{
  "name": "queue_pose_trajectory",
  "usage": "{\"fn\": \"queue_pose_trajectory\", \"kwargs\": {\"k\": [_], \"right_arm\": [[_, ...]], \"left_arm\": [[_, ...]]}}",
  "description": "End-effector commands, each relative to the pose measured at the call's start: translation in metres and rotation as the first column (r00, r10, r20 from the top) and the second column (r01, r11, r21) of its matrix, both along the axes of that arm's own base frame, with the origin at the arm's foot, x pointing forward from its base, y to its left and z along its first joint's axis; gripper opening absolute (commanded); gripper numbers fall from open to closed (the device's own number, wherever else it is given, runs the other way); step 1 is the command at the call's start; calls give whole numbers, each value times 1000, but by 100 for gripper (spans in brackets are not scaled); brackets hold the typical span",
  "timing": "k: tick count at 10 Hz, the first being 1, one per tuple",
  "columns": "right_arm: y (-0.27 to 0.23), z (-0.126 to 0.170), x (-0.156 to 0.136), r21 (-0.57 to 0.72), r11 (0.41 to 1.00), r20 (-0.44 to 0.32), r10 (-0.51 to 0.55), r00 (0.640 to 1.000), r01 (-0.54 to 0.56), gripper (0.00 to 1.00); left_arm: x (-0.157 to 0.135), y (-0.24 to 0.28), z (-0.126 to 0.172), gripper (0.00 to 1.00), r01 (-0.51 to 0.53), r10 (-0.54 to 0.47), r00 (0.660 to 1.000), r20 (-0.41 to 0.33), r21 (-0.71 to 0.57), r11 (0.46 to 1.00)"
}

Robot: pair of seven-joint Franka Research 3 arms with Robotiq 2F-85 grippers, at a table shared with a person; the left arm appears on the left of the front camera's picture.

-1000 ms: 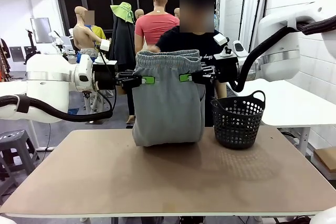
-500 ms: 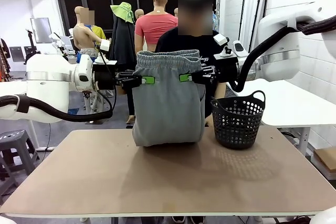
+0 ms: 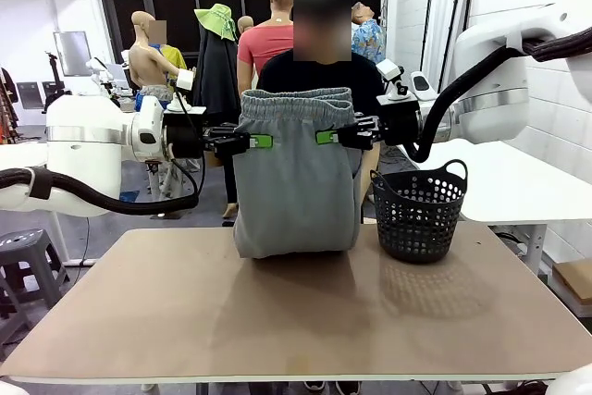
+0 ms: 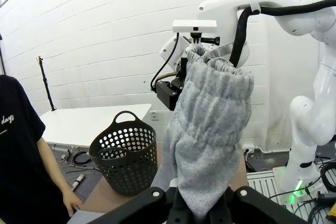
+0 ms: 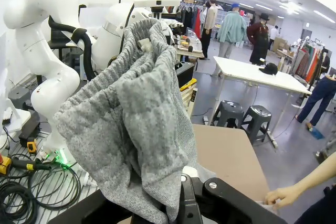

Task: Fold the training pants.
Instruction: Release the ends of the Training pants and then grab the overlapped ends.

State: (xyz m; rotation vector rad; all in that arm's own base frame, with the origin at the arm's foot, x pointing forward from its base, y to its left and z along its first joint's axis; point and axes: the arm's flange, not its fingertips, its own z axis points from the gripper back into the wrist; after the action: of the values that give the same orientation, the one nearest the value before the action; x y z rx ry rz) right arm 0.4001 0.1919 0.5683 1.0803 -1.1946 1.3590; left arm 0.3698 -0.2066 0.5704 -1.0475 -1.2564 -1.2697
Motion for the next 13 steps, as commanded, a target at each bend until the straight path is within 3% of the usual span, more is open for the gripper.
{"fn": "queue_pose_trajectory", "kwargs": {"k": [1,13], "right_arm": [[0,2,-1,19,1000,-8,8,1000,-8,0],[0,2,-1,19,1000,-8,8,1000,-8,0]], "left_arm": [[-3,0,1,0,-15,15,1000,12,-30,999],[-3,0,1,0,-15,15,1000,12,-30,999]]}}
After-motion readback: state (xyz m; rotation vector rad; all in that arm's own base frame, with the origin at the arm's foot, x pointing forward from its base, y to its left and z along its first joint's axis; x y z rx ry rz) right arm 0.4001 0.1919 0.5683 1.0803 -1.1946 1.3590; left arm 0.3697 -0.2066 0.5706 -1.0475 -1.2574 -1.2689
